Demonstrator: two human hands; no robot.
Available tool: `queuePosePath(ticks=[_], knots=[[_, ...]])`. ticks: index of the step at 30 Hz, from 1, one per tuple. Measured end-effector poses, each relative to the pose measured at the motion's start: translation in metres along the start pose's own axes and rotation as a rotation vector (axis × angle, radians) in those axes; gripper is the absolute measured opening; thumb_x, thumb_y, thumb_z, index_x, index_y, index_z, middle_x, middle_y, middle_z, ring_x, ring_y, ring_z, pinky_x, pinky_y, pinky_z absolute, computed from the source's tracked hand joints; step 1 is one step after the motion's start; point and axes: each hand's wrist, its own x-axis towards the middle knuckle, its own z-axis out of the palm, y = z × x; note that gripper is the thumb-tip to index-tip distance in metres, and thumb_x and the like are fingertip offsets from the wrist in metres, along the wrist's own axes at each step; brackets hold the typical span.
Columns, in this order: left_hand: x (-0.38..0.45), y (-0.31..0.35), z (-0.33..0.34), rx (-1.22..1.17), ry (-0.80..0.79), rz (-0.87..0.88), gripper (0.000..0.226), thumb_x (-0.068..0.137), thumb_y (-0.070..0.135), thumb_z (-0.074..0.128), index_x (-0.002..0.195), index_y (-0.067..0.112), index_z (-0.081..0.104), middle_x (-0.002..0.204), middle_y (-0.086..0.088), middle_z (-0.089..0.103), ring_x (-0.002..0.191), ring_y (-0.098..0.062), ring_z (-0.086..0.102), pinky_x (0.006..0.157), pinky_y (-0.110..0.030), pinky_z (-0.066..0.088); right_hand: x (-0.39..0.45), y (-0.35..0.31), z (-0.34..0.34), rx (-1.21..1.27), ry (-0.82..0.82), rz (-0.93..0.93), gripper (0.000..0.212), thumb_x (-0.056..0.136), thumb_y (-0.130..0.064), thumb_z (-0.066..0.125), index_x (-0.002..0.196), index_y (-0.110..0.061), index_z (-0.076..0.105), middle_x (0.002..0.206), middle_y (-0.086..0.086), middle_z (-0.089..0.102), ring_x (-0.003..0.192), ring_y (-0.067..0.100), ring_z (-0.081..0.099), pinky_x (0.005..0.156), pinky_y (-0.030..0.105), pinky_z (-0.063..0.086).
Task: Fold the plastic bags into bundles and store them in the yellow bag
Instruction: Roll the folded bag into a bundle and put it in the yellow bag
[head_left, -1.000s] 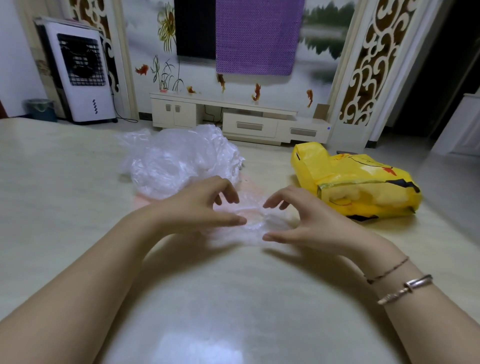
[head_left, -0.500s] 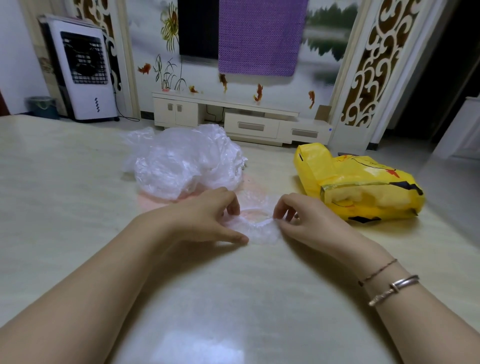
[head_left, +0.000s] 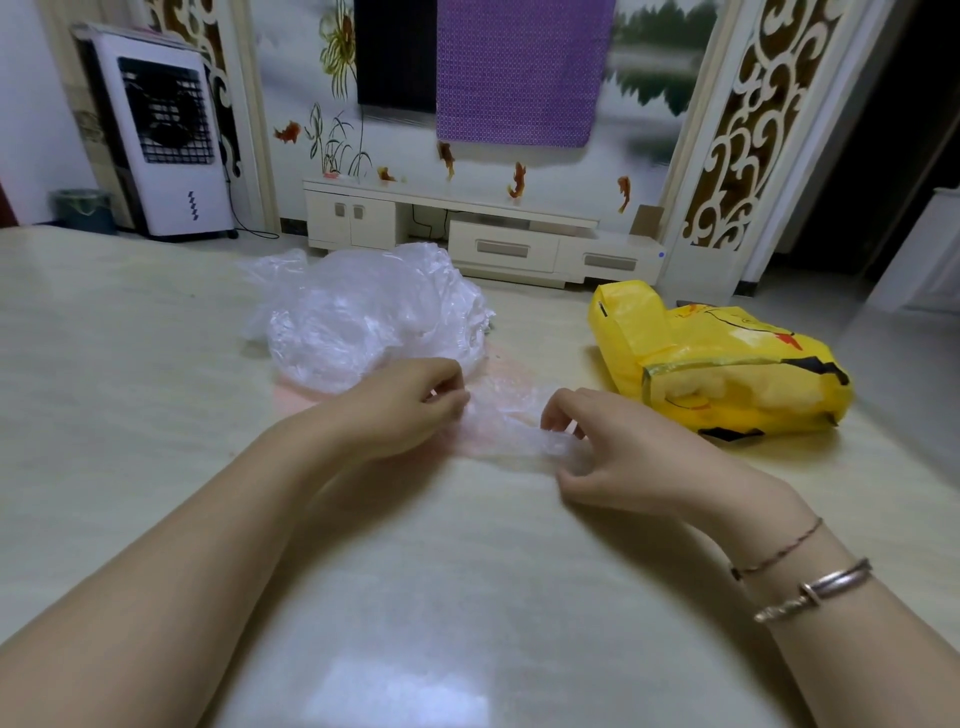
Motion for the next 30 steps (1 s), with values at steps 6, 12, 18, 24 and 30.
queuePosePath(ticks=[6, 12, 18, 24, 30], knots=[[0.0, 0.001, -0.001, -0.106, 0.003, -0.055, 0.04, 0.091, 0.057, 0.05, 0.078, 0.019, 0.054, 0.072, 0.011, 0.054, 0.07, -0.011, 0.05, 0.064, -0.024, 0.037, 0.009, 0.007, 0.013, 0.055, 0.129, 0.047, 0.018, 0.085, -0.02, 0.056, 0.103, -0.022, 0.055, 0.099, -0.008, 0.059, 0.088, 0.013, 0.052, 0.072, 0.031, 0.042], [-0.004, -0.002, 0.004, 0.035, -0.053, -0.073, 0.053, 0.059, 0.068, 0.065, 0.099, 0.037, 0.049, 0.095, 0.021, 0.058, 0.09, -0.003, 0.054, 0.081, -0.029, 0.044, 0.025, 0.014, 0.023, 0.465, 0.313, 0.217, 0.026, 0.094, -0.022, 0.052, 0.073, -0.013, 0.066, 0.073, -0.001, 0.068, 0.071, 0.013, 0.059, 0.067, 0.029, 0.043], [0.006, 0.002, 0.006, -0.131, 0.112, -0.171, 0.022, 0.096, 0.022, 0.049, 0.078, 0.016, 0.062, 0.074, 0.008, 0.065, 0.07, -0.014, 0.06, 0.058, -0.017, 0.043, 0.031, 0.012, 0.029, 0.473, 0.366, 0.316, 0.029, 0.093, -0.023, 0.054, 0.071, -0.007, 0.064, 0.061, -0.003, 0.057, 0.058, 0.01, 0.049, 0.056, 0.029, 0.035], [0.007, 0.0, 0.016, 0.082, 0.2, -0.176, 0.024, 0.097, 0.021, 0.045, 0.083, 0.013, 0.062, 0.078, 0.001, 0.061, 0.083, -0.023, 0.059, 0.076, -0.034, 0.048, 0.036, 0.01, 0.034, 0.245, 0.373, 0.351, 0.028, 0.094, -0.031, 0.052, 0.078, -0.009, 0.058, 0.073, 0.003, 0.056, 0.077, 0.025, 0.054, 0.063, 0.037, 0.039], [0.005, 0.005, 0.028, 0.379, 0.294, -0.16, 0.018, 0.1, 0.027, 0.039, 0.103, 0.015, 0.051, 0.1, -0.004, 0.061, 0.103, -0.029, 0.051, 0.076, -0.035, 0.035, 0.04, 0.008, 0.037, -0.102, 0.294, 0.387, 0.025, 0.096, -0.036, 0.047, 0.104, -0.011, 0.048, 0.098, 0.009, 0.064, 0.091, 0.034, 0.059, 0.06, 0.034, 0.038]])
